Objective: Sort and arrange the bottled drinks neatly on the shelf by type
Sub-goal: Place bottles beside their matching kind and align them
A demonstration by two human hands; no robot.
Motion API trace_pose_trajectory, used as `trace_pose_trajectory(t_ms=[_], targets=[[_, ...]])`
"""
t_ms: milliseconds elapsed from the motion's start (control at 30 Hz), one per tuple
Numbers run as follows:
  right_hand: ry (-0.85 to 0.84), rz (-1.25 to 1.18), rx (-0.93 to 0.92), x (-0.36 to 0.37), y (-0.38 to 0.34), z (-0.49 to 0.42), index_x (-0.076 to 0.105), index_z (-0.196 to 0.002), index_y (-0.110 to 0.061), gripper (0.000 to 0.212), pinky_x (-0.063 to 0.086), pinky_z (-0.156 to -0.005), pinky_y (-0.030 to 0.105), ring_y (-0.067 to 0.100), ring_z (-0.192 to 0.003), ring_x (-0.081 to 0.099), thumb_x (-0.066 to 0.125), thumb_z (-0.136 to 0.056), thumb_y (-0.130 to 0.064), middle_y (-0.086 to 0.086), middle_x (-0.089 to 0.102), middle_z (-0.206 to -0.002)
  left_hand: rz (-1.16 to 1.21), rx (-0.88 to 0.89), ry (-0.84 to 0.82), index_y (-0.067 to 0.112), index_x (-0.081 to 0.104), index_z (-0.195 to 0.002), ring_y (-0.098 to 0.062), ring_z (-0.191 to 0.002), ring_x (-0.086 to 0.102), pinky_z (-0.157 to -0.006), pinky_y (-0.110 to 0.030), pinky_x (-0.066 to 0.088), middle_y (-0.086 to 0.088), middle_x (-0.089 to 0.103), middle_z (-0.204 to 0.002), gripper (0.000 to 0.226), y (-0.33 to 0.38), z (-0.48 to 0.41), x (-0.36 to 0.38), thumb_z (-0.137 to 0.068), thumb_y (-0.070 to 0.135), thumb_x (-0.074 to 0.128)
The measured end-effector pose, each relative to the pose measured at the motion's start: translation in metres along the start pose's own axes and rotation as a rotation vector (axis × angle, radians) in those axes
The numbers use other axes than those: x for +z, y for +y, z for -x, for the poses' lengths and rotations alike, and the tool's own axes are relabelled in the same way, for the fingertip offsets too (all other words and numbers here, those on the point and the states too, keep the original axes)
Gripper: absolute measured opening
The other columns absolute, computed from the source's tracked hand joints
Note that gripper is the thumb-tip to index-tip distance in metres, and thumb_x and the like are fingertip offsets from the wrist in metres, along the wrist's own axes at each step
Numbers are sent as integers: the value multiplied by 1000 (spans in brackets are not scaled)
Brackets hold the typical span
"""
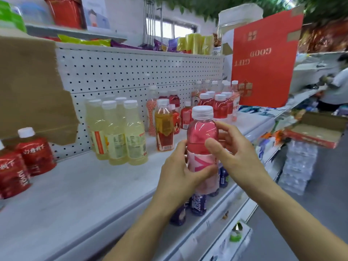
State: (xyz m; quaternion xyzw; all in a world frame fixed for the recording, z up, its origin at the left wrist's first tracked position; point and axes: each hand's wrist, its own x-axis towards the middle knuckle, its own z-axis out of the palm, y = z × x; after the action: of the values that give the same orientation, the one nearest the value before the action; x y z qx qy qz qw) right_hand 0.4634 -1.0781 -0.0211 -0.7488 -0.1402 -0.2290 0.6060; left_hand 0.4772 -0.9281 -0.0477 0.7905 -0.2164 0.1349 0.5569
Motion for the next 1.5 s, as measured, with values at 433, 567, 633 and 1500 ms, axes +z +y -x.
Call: trace_pose_trajectory(t_ms=[433, 567, 633, 1500], targets=[[-39, 201, 146, -107, 145, -155, 21, -152, -30, 97, 38, -111, 43, 16, -136, 39, 80, -76, -45, -6, 29, -153, -89, -221, 258, 34, 46, -127, 1, -106, 59, -100, -31, 49, 19, 62, -116, 63, -49, -153, 90, -77, 27, 85], [-137, 229, 57, -117, 170, -191, 9, -155, -33, 112, 24, -120, 41, 9, -146, 18, 77, -69, -56, -14, 12, -158, -112, -262, 341, 36, 45, -130, -1, -107, 63, -100, -34, 51, 17, 65, -118, 67, -63, -183, 122, -77, 27, 85], [-144, 262, -59, -119, 174, -206, 10, -155, -31, 101, 18, -118, 32, 3, -143, 14, 73, -79, -52, -12, 13, -158, -118, -266, 389, 36, 46, -129, -1, -107, 64, -100, -36, 53, 17, 66, -117, 66, -67, -195, 133, -77, 26, 85], [-715, 926, -492, -66, 69, -307, 60, -125, -42, 36, 48, -95, 38, 15, -115, 55, 59, -91, -54, -14, 59, -129, -839, -211, 687, 31, 16, -152, -23, -137, 35, -101, -35, 42, -6, 32, -149, 105, -95, -214, -7, -73, 19, 86]])
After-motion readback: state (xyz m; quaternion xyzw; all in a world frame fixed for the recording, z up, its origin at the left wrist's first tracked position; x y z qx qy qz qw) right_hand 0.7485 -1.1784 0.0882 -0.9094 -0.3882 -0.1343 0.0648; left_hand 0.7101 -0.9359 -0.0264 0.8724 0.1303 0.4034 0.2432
